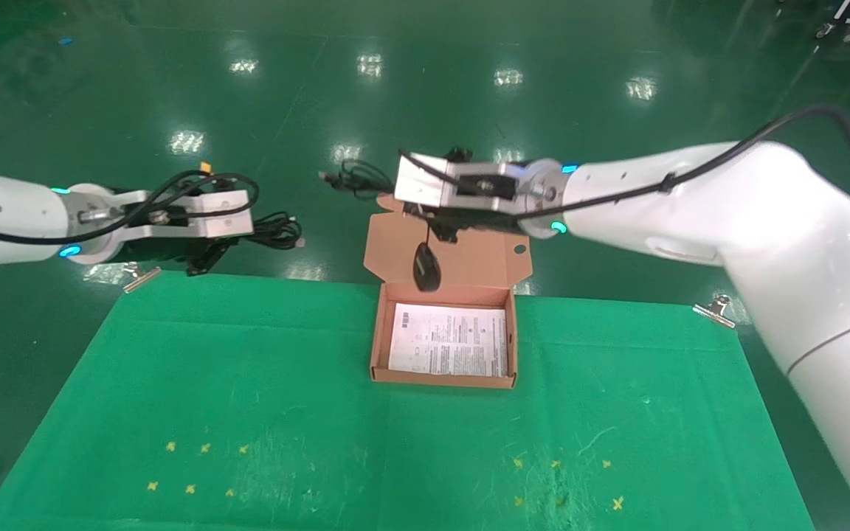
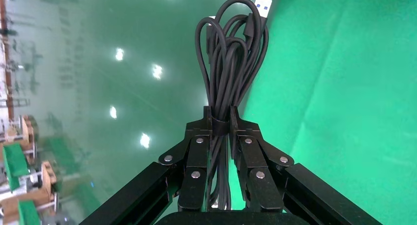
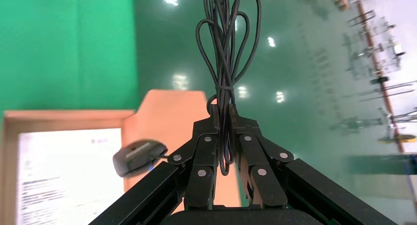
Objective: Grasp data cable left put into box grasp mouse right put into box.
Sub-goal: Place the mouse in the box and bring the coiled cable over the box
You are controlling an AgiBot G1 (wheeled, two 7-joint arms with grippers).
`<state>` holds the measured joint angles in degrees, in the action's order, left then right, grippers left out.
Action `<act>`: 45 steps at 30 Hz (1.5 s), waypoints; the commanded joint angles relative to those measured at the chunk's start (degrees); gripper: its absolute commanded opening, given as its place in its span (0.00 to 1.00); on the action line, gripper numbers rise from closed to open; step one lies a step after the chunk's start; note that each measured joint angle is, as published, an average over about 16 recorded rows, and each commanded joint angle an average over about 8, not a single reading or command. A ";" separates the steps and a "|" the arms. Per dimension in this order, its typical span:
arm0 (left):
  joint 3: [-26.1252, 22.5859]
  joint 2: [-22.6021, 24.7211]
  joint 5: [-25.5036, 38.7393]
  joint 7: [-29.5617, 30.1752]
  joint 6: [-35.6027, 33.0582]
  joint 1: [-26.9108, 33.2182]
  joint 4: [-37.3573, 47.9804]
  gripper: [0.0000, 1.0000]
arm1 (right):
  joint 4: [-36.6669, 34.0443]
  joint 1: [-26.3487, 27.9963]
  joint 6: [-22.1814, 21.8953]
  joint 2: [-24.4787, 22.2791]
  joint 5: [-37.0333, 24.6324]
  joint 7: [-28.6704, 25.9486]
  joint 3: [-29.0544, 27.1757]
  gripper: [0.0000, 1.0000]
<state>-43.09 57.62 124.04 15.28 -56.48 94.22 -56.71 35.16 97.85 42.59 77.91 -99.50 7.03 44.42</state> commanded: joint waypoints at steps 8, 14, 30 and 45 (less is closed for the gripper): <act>-0.22 -1.12 2.23 4.17 -1.33 -1.02 -3.72 0.00 | 0.46 -2.49 -2.26 0.31 3.50 -3.55 6.43 0.00; -0.25 -1.29 2.70 4.99 -1.51 -1.27 -4.59 0.00 | 0.00 -3.95 -5.40 0.31 6.21 -7.14 10.50 0.00; -0.27 -1.42 3.03 5.51 -1.65 -1.44 -5.17 0.00 | -7.24 -5.11 -8.91 0.34 11.19 -17.83 18.34 0.73; -1.03 1.20 2.22 4.31 -0.82 -2.47 -3.84 0.00 | -4.44 -4.75 -8.85 -2.00 10.99 -18.81 19.83 1.00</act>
<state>-44.34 59.49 126.33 19.06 -56.98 91.77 -59.86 31.01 93.12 33.66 75.35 -88.42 -11.54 64.00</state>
